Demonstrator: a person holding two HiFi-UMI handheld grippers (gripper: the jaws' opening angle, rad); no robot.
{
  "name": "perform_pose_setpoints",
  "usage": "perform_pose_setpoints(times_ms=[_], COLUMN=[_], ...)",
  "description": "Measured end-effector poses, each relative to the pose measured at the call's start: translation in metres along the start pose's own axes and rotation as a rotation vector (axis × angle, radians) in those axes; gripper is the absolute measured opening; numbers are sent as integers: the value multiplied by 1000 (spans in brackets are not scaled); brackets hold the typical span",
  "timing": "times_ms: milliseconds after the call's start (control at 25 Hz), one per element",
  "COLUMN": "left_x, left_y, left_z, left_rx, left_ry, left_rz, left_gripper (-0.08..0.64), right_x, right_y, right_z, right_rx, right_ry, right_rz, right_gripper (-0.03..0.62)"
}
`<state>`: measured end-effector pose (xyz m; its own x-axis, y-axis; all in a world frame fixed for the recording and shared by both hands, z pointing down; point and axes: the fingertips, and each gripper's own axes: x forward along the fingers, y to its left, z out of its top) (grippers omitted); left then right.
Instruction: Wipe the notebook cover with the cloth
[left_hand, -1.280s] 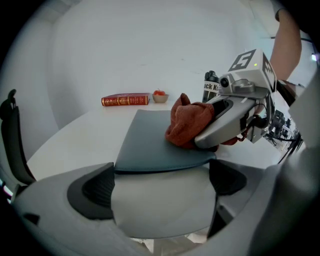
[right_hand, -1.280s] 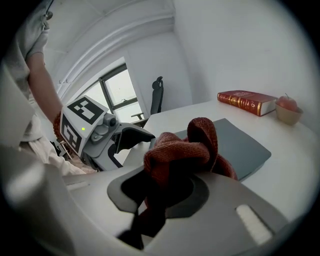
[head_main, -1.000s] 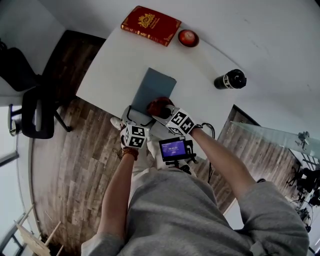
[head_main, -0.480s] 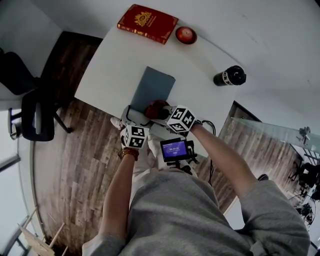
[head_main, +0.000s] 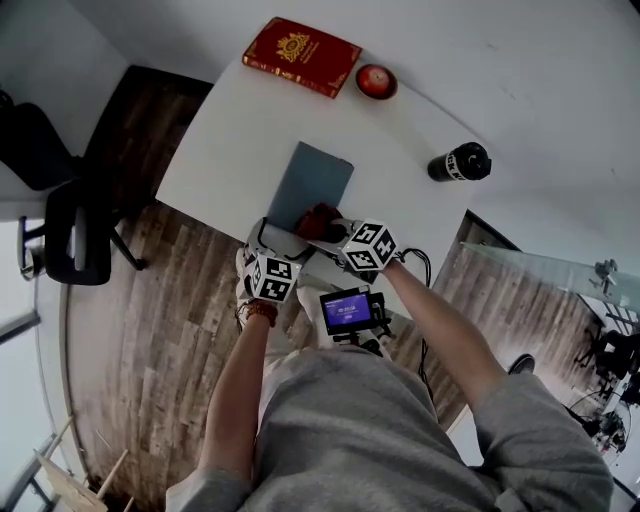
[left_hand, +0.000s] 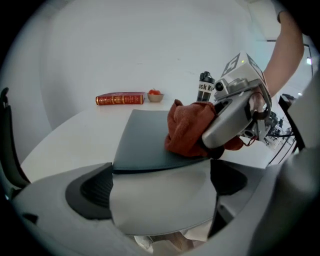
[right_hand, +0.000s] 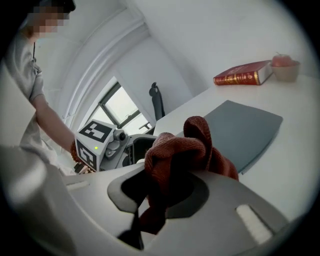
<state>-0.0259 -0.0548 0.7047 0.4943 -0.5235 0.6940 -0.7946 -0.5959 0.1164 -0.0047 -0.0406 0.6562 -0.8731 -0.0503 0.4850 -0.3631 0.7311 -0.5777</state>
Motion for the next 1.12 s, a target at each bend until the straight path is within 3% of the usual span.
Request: perform_pose_setpoints(times_ms=[120, 240, 400, 520, 720, 920, 1120], left_x=[-14, -34, -56, -79, -105, -137, -180], left_y=[-7, -15, -20, -30, -6, 5, 7], left_z=[7, 32, 70, 101, 162, 222, 283], left_rx=[19, 90, 155, 174, 200, 275, 240], left_ry=[-25, -119, -242, -332, -462, -602, -758], left_rz=[-68, -127, -209, -312, -333, -364, -400], left_gripper=[601, 600, 580, 552, 495, 446, 375], right_x=[-16, -34, -68, -104, -152, -180, -185], right_y=[-1, 0, -10, -5, 28, 72, 104], right_z=[11, 31, 70, 100, 155, 190, 211], right_rx=[75, 104, 68, 59, -21, -136, -245], right_ry=[-103, -203, -364, -520, -720, -781, -746], right_rz=[-63, -122, -316, -463, -637, -805, -942], right_gripper=[80, 80, 80, 80, 80, 80, 80])
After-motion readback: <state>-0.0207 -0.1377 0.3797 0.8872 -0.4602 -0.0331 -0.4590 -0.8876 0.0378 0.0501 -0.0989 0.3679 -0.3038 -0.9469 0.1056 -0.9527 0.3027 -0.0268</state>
